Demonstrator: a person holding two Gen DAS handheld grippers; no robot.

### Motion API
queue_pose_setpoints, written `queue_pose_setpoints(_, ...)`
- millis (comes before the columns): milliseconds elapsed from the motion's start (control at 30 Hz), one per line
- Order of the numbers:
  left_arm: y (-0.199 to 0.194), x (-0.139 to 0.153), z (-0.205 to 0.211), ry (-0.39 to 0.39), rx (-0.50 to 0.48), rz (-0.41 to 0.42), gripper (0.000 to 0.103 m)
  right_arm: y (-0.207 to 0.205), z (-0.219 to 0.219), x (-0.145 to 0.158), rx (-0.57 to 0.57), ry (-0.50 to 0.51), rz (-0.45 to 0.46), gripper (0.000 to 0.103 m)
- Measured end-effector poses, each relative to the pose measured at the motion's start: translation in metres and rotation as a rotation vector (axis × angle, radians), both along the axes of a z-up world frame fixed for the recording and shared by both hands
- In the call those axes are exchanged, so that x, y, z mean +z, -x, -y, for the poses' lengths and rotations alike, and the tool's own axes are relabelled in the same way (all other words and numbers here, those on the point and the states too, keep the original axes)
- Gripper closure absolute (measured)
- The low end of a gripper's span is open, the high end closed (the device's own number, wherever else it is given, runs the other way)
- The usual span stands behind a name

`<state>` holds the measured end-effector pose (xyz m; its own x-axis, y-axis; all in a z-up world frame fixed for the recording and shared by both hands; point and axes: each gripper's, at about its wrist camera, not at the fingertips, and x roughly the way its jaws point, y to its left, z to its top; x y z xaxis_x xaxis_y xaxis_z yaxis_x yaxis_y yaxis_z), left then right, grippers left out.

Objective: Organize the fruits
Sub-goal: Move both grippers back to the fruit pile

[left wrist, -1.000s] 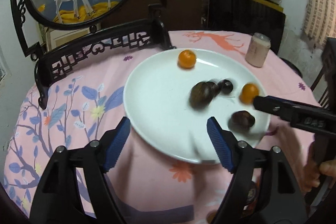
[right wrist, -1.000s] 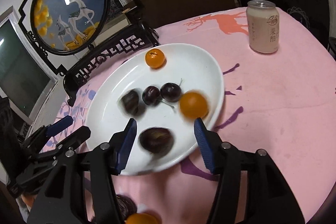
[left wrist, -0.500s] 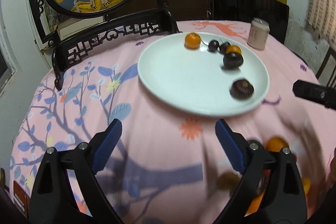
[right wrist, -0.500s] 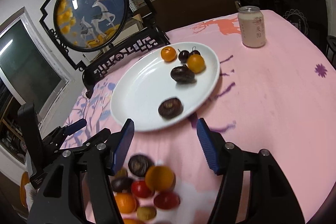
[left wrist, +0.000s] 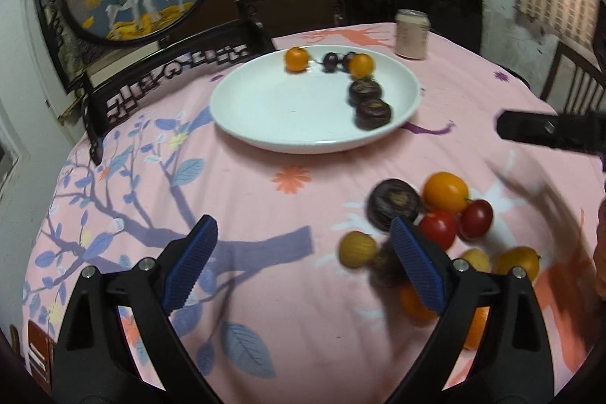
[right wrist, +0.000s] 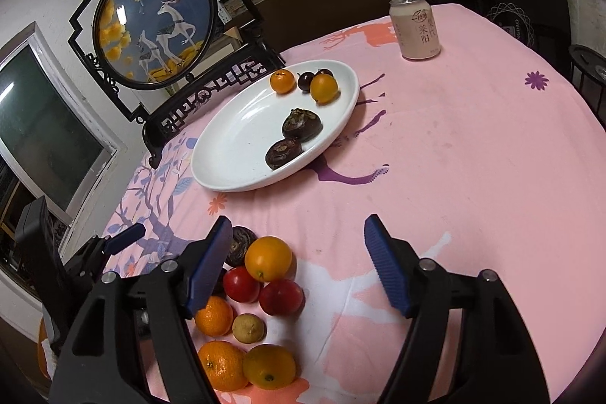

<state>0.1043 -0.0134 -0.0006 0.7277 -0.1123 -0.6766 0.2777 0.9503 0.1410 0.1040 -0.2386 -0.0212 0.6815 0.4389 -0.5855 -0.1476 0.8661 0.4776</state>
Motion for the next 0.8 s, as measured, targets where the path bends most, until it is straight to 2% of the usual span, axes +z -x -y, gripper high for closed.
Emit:
queue_pose_setpoints(167, 0.002, -0.003, 0.006, -0.029, 0.003, 0.031, 0.002, -0.001, -0.002, -0.001, 0.006, 0.012, -0.006, 0.03)
queue_pose_setpoints(367, -0.002, 0.001, -0.005, 0.031, 0.019, 0.002, 0.002, -0.001, -0.002, -0.002, 0.001, 0.02, -0.011, 0.03)
queue_pose_setpoints(433, -0.001, 0.003, -0.005, 0.074, -0.008, -0.018, 0.002, -0.002, -0.001, -0.002, -0.004, 0.017, -0.012, 0.03)
queue_pose_setpoints(500, 0.001, 0.001, -0.001, 0.081, -0.034, -0.032, 0.002, -0.002, 0.0, -0.002, -0.006, 0.014, -0.015, 0.03)
queue_pose_setpoints(633, 0.003, -0.01, 0.013, -0.008, -0.056, -0.033, 0.002, -0.002, -0.001, -0.003, -0.001, 0.019, -0.02, 0.03)
queue_pose_setpoints(700, 0.0, -0.01, 0.01, 0.0, -0.053, -0.036, 0.002, -0.002, -0.001, -0.003, 0.0, 0.022, -0.021, 0.03)
queue_pose_setpoints(800, -0.007, -0.005, -0.005, -0.028, 0.028, 0.001, 0.002, -0.003, -0.001, -0.003, -0.002, 0.02, -0.023, 0.03)
